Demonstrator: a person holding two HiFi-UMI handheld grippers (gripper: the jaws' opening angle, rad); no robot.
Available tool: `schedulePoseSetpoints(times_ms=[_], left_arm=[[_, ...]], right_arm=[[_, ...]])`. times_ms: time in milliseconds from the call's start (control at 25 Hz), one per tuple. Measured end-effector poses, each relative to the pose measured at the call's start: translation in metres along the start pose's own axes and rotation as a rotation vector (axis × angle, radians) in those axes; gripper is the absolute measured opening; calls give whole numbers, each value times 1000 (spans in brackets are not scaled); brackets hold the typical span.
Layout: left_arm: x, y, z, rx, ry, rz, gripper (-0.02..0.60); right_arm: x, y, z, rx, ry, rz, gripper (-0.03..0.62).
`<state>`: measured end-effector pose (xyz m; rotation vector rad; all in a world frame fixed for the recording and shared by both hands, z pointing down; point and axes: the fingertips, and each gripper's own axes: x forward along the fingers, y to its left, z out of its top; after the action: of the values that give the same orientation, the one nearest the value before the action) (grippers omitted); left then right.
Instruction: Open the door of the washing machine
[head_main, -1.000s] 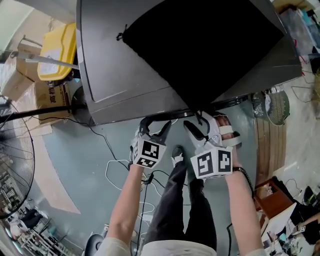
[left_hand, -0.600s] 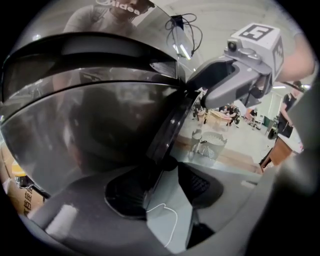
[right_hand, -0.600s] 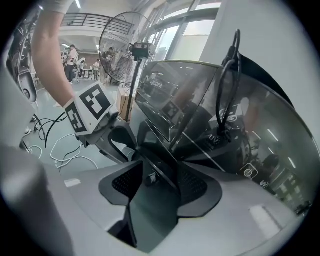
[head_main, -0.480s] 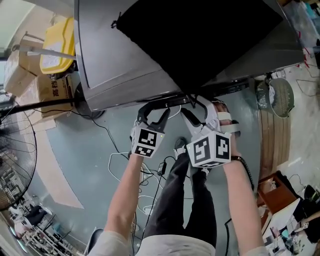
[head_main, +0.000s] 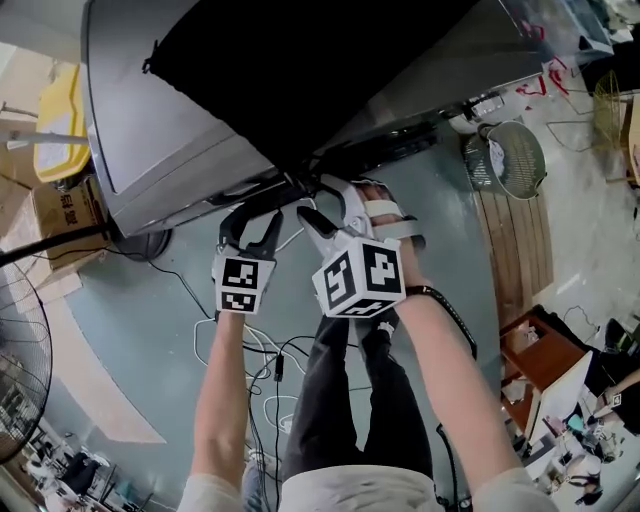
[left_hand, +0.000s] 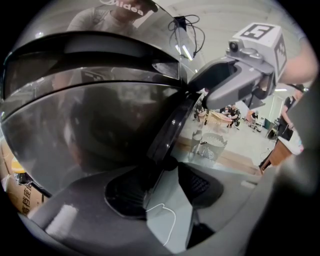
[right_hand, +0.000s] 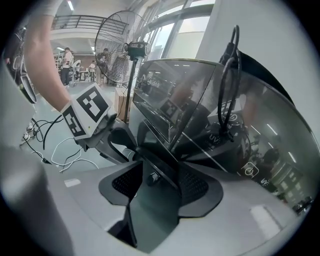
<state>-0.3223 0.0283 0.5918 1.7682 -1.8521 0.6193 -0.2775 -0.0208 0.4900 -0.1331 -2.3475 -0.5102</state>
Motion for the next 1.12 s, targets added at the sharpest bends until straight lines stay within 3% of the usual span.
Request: schedulePoseSetpoints(times_ms=[1120], left_arm=[[2,-7,-3,-24,-4,45,236]], right_arm=[[-1,5,-8,-45,81,31,209]])
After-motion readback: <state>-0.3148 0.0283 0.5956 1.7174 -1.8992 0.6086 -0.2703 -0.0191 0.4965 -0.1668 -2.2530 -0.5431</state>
